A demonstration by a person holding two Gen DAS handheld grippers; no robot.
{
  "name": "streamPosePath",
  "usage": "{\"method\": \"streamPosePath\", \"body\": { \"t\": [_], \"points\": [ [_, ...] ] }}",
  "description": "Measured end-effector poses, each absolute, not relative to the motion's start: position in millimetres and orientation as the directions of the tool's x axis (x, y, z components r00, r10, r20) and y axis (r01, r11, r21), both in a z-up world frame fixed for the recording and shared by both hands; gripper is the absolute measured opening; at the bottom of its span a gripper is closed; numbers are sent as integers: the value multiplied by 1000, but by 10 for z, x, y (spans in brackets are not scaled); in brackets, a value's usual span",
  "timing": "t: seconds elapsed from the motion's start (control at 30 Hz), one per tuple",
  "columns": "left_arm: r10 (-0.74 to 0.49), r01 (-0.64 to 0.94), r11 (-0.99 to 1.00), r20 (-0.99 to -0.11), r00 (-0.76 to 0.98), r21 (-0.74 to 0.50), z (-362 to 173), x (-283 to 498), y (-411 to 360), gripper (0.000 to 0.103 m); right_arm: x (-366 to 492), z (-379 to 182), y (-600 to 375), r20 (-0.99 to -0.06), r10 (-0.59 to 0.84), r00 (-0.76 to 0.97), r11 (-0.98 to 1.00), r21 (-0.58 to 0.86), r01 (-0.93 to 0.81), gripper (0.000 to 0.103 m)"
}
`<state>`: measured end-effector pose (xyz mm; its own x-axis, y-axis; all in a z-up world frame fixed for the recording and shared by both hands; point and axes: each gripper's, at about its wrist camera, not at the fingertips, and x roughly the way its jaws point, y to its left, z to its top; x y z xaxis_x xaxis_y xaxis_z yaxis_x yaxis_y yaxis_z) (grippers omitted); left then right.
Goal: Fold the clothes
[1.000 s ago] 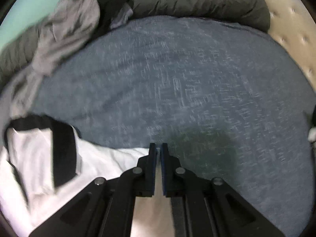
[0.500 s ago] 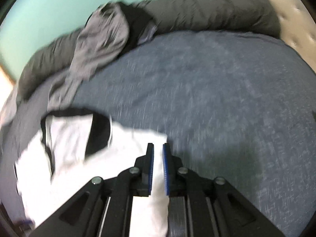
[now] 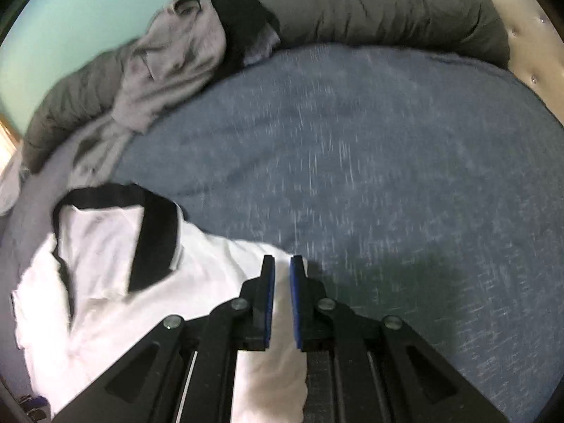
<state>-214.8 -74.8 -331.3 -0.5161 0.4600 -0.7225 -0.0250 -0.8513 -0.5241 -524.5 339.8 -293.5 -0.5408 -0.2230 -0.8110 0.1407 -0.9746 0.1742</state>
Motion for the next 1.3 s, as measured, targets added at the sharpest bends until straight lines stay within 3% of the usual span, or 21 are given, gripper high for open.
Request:
{"method": "streamPosePath", "body": {
  "t": [0.2, 0.33, 0.77, 1.03, 1.3],
  "points": [
    [462, -40, -852, -714, -527, -522, -3233, -2125, -711, 41, -4772, -2767, 3524, -815, -283, -505, -958, 211, 195, 8],
    [459, -43, -855, -714, -529, -517, -3209, -2122, -682, 51, -4410, -2907, 3541, -847, -270, -458, -959, 192, 210, 8],
    [480, -74, -847, -697, -533, -527, -3104, -2082, -579, 51, -3395, -3087, 3520, -861, -197, -468, -970, 103, 220, 8],
    [482, -75, -844, -688, -542, -532, -3054, -2095, -596, 52, -3362, -2904, 3514, -820, -183, -543, -977, 92, 191, 8],
    [484, -73, -841, -686, -543, -536, -3054, -2100, -606, 52, -3314, -3131, 3375, -854, -220, -472, -959, 101, 265, 13]
  ]
}}
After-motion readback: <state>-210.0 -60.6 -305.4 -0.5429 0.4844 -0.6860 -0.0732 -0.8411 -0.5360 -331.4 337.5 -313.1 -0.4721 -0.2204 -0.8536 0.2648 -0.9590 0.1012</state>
